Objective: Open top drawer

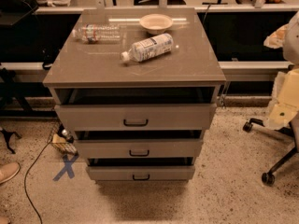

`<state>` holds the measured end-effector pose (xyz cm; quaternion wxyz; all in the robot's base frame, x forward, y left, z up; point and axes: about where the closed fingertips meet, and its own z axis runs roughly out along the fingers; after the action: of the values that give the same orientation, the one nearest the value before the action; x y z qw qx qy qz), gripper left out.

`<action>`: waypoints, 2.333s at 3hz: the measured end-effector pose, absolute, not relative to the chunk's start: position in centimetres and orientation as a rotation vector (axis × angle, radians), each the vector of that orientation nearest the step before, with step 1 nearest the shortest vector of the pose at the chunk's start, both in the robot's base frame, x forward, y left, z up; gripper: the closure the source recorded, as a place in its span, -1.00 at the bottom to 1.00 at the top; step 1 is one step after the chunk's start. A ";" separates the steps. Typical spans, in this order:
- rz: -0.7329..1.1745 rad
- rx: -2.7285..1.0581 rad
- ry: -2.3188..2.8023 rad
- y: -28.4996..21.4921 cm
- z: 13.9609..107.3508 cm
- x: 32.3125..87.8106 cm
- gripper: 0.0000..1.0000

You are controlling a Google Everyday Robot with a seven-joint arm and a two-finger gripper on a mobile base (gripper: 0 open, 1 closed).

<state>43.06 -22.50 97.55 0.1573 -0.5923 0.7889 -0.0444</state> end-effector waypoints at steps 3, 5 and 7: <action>0.402 -1.796 2.200 -17.0 77.6 42.1 -1.00; 0.370 -1.785 2.185 -16.3 76.9 43.3 -1.00; 0.164 -1.800 2.017 -11.9 76.0 52.5 -1.00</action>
Offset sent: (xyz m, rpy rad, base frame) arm -0.0240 0.0458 -0.2315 0.2451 0.2879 0.1716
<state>52.50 -11.89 76.04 0.2146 -0.6491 0.7274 0.0592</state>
